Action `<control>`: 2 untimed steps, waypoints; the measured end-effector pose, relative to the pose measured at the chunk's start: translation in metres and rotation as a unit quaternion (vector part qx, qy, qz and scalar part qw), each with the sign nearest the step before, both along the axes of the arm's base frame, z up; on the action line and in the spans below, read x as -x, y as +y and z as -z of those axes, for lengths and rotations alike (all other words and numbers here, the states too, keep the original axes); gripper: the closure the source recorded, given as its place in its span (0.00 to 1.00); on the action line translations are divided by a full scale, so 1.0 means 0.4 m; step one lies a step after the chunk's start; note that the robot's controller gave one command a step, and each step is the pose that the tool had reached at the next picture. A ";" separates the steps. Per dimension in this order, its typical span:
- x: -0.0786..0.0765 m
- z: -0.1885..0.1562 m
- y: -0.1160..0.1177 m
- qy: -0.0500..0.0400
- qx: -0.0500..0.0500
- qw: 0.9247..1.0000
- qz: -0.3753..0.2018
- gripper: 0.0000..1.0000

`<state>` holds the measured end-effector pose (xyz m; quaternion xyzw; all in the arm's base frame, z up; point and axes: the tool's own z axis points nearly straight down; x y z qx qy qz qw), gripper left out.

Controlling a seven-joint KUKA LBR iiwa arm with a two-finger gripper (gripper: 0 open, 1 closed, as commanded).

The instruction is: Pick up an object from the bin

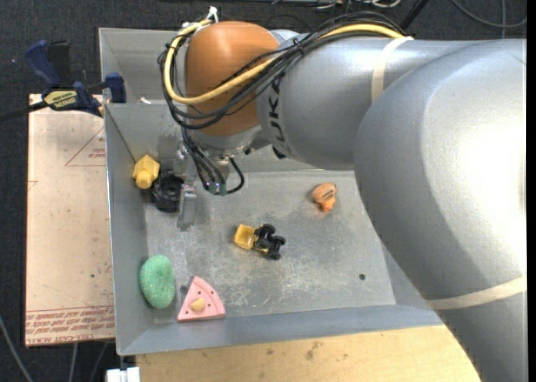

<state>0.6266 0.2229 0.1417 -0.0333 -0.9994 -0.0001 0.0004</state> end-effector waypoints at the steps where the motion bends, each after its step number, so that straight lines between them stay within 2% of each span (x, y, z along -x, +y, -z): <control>1: 0.022 0.067 0.029 -0.002 -0.001 1.000 0.013 0.00; 2: -0.032 0.160 0.026 -0.009 -0.004 0.998 0.058 1.00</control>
Offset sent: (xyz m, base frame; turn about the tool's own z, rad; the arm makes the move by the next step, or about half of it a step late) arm 0.0076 0.0089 -0.0717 0.1174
